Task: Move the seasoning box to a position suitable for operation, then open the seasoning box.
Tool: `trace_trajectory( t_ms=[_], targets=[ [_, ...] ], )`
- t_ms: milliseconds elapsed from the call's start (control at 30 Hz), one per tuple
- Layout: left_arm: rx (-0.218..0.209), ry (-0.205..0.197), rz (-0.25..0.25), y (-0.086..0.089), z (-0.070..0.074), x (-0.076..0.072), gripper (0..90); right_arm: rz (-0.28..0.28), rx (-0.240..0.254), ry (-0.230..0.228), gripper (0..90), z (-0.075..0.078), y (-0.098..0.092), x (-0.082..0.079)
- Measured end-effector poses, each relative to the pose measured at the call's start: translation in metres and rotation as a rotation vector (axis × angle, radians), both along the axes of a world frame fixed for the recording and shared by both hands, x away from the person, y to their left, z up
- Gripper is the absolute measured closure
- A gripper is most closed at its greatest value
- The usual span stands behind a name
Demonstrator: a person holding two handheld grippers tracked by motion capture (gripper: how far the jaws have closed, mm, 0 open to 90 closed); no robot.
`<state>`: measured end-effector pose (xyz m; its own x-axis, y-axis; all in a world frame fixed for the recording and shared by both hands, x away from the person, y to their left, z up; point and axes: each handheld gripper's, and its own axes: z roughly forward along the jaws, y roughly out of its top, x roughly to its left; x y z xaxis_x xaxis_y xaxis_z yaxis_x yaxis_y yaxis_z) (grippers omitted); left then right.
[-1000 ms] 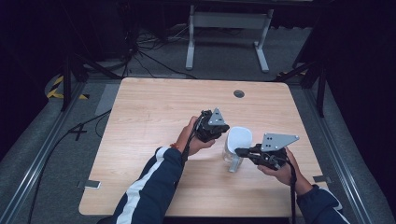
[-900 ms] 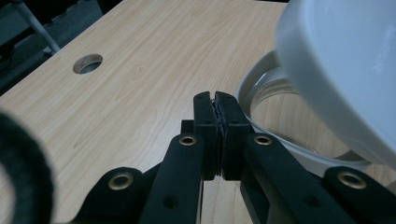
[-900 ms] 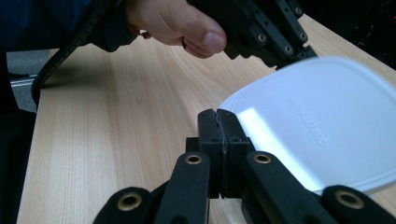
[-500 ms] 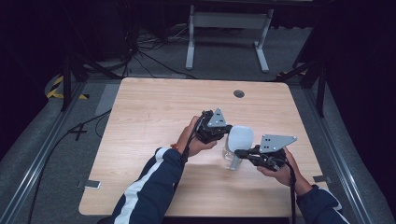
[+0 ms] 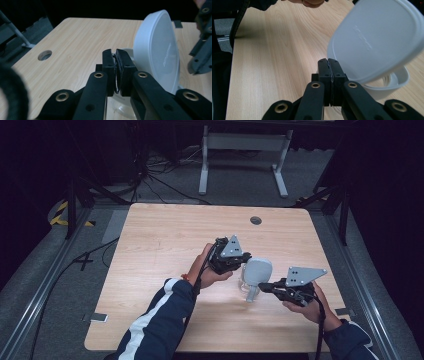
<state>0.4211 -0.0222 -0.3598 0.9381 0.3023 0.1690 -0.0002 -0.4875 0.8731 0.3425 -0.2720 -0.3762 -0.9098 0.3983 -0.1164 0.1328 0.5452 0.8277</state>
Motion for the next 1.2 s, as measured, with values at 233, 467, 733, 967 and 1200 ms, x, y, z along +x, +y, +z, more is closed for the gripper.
trace_trajectory(
  t_ms=[233,467,733,967,1200],
  targets=[
    [-0.008,-0.008,-0.023,-0.001,0.005,-0.007,86.3,-0.026,-0.006,-0.003,90.0,0.001,-0.013,0.0],
    [-0.006,-0.003,-0.038,0.001,0.002,-0.012,86.1,-0.042,-0.032,0.007,90.0,-0.001,-0.024,-0.004],
    [0.023,-0.019,-0.037,0.007,0.005,-0.015,85.6,-0.074,-0.054,0.012,90.0,-0.005,-0.037,-0.007],
    [0.062,-0.031,0.026,0.038,0.007,-0.025,83.1,-0.101,-0.043,-0.006,90.0,0.0,-0.047,-0.008],
    [0.136,-0.044,0.107,0.084,-0.007,-0.037,80.6,-0.125,-0.047,-0.016,90.0,0.0,-0.055,-0.012]
  ],
)
